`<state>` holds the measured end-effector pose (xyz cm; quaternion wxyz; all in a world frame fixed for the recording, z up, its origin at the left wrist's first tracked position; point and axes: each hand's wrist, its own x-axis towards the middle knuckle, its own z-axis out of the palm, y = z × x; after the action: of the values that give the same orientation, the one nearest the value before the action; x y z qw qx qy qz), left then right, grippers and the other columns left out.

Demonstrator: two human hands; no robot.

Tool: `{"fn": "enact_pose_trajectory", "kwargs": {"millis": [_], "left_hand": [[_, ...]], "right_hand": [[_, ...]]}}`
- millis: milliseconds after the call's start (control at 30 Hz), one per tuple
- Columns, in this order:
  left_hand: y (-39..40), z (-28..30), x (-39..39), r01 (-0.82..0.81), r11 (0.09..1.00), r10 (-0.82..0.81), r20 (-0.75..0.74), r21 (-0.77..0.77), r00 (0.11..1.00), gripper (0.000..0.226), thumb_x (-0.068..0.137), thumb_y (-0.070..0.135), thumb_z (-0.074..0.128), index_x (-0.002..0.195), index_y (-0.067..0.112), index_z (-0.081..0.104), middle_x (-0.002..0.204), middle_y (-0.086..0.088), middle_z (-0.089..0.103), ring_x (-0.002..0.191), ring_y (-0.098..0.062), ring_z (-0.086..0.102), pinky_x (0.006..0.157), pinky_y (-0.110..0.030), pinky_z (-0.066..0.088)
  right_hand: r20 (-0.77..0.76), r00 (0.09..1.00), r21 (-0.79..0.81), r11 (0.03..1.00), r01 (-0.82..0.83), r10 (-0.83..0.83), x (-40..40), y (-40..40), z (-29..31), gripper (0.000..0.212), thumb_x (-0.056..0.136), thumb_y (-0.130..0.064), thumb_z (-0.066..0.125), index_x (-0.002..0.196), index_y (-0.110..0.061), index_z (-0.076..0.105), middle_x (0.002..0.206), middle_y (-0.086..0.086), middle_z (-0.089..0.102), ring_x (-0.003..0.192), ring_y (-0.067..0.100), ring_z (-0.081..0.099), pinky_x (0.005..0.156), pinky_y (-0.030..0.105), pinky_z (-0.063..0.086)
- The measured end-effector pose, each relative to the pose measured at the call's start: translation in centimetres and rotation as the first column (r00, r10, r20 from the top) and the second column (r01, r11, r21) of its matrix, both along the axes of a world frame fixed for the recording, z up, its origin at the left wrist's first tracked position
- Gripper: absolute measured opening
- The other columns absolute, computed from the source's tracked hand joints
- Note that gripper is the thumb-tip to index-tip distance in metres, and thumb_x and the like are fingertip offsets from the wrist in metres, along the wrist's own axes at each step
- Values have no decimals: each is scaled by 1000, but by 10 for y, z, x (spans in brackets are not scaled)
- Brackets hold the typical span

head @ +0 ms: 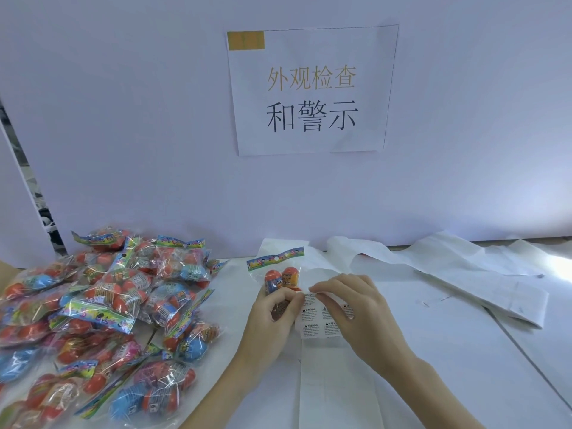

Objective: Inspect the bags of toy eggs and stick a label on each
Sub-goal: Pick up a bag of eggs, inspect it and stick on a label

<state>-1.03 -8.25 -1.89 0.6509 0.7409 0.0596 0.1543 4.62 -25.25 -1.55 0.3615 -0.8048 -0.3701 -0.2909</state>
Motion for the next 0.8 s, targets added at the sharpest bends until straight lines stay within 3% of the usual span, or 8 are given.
{"fn": "enact_pose_trajectory", "kwargs": {"millis": [100, 233, 367, 467, 533, 600, 700, 800], "left_hand": [[-1, 2, -1, 11, 1000, -11, -9, -21, 1000, 25, 101, 26, 65, 85, 13, 79, 106, -8, 62, 90, -20, 66, 84, -33, 55], [-2, 1, 0, -7, 1000, 7, -10, 16, 1000, 29, 101, 27, 64, 83, 9, 76, 104, -11, 59, 85, -20, 62, 84, -41, 55], [-3, 3, 0, -11, 999, 11, 3, 32, 1000, 29, 101, 27, 64, 80, 12, 75, 101, -8, 58, 78, -17, 61, 76, -32, 53], [-3, 3, -1, 2, 1000, -2, -9, 31, 1000, 32, 103, 31, 60, 82, 13, 76, 101, -8, 60, 88, -31, 66, 79, -36, 56], [-3, 2, -1, 3, 1000, -2, -20, 30, 1000, 32, 103, 31, 59, 84, 13, 77, 104, -9, 60, 92, -32, 67, 83, -39, 58], [-3, 2, -1, 3, 1000, -3, -31, 5, 1000, 32, 105, 29, 56, 88, 13, 78, 106, -8, 59, 90, -24, 69, 78, -31, 58], [-2, 3, -2, 15, 999, -17, -51, -51, 999, 33, 109, 22, 51, 94, 10, 78, 105, -6, 60, 84, -4, 69, 71, -16, 51], [0, 2, -2, 37, 998, -40, -62, -48, 997, 35, 110, 19, 49, 96, 7, 78, 108, -13, 61, 83, -5, 69, 71, -15, 51]], "right_hand": [[-29, 1000, -18, 1000, 4, -4, 0, -1, -1, 17, 97, -14, 72, 100, -29, 64, 92, -15, 68, 101, -3, 47, 89, 18, 40], [-6, 1000, -6, 1000, 24, -24, -1, 1, -2, 14, 97, -18, 69, 110, -23, 74, 97, -13, 72, 97, -1, 51, 90, 17, 40], [-13, 1000, -24, 1000, 17, -17, 0, 1, -4, 11, 96, -11, 73, 102, -21, 73, 97, -12, 73, 95, 3, 52, 87, 20, 42], [-172, 985, -19, 1000, 13, -16, -1, 1, -6, 19, 100, -18, 70, 106, -32, 59, 102, -22, 69, 101, 0, 52, 90, 12, 40], [-146, 989, -14, 1000, 18, -20, -1, 1, -6, 18, 100, -19, 70, 110, -32, 61, 103, -22, 70, 104, -3, 51, 93, 6, 35], [-44, 999, -16, 1000, 24, -24, -1, 3, -5, 17, 99, -16, 68, 114, -24, 71, 101, -16, 73, 102, -4, 50, 94, 6, 35], [18, 1000, -11, 1000, 18, -17, 0, 4, -6, 11, 96, -18, 66, 103, -21, 75, 95, -13, 73, 91, 1, 51, 91, 7, 35], [13, 1000, -15, 1000, 13, -13, 1, 3, -6, 11, 95, -15, 68, 99, -26, 68, 89, -14, 70, 86, 4, 50, 89, 6, 35]]}}
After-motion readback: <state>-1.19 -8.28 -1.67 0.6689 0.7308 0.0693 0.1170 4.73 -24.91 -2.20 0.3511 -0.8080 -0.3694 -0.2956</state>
